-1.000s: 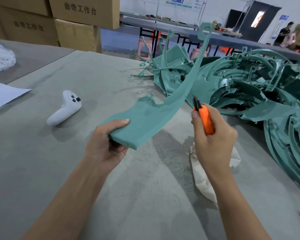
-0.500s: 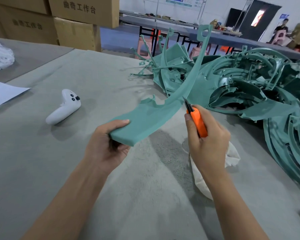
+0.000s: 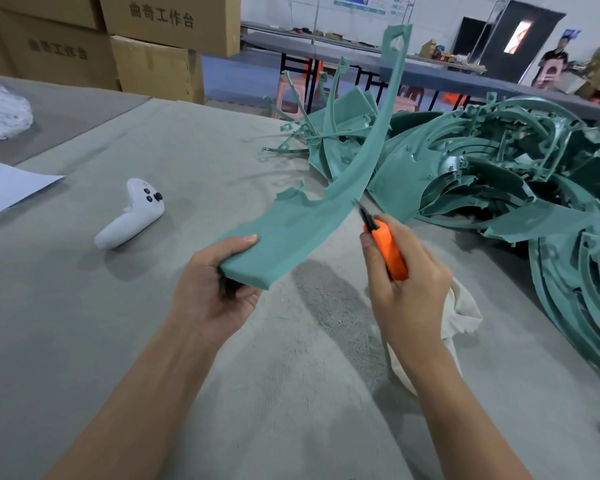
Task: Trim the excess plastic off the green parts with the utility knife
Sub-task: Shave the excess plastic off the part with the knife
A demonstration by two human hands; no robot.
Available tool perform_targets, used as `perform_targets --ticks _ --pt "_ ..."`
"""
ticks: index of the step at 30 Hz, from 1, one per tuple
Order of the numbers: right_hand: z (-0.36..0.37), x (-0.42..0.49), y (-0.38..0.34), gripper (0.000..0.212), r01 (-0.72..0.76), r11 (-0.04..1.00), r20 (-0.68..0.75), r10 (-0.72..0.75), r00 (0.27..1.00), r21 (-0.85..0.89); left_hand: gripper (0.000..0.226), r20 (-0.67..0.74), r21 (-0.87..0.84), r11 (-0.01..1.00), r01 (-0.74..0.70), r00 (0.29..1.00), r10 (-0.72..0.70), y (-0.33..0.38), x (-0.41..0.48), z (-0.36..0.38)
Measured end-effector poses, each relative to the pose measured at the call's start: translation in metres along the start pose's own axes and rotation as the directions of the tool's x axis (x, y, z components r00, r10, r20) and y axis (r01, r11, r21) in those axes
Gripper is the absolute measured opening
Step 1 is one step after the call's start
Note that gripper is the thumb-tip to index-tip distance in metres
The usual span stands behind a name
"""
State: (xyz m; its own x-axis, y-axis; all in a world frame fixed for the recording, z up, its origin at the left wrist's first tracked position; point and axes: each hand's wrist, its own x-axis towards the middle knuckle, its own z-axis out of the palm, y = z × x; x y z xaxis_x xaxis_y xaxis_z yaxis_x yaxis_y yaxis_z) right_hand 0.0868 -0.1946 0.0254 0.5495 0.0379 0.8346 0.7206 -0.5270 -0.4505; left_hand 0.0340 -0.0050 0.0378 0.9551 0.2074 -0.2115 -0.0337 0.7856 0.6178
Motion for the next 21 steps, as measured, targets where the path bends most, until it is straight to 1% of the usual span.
perform_targets --ticks 4,8,11,14,17,19,21 --pt "0.007 -0.009 -0.007 0.025 0.095 0.995 0.047 -0.096 0.994 0.027 0.027 -0.003 -0.034 0.999 -0.003 1.0 0.003 0.0 0.0 -0.002" --pt "0.01 -0.015 -0.012 0.025 0.107 0.989 0.074 -0.114 0.991 0.098 0.026 -0.003 -0.07 0.998 0.002 1.0 -0.003 0.0 0.0 -0.002" --pt "0.009 -0.012 -0.014 0.025 0.1 0.99 0.031 -0.103 0.994 0.104 0.026 0.006 -0.069 0.998 0.017 1.0 -0.016 -0.002 0.0 0.0" --pt "0.008 -0.007 -0.013 0.026 0.076 0.996 -0.033 -0.074 0.997 0.055 0.027 0.003 -0.054 0.998 0.015 1.0 -0.015 -0.003 -0.001 0.001" --pt "0.009 -0.01 -0.013 0.026 0.1 0.994 0.02 -0.101 0.995 0.041 0.027 0.003 -0.073 0.997 0.004 1.0 -0.004 -0.002 0.0 0.0" --pt "0.011 -0.016 -0.015 0.026 0.127 0.991 0.073 -0.129 0.989 0.031 0.026 -0.023 -0.08 0.997 -0.007 1.0 0.005 -0.001 0.001 0.0" --pt "0.013 -0.018 -0.017 0.025 0.149 0.988 0.091 -0.151 0.984 0.031 0.025 -0.047 -0.085 0.996 -0.019 0.999 0.015 -0.001 0.001 -0.001"
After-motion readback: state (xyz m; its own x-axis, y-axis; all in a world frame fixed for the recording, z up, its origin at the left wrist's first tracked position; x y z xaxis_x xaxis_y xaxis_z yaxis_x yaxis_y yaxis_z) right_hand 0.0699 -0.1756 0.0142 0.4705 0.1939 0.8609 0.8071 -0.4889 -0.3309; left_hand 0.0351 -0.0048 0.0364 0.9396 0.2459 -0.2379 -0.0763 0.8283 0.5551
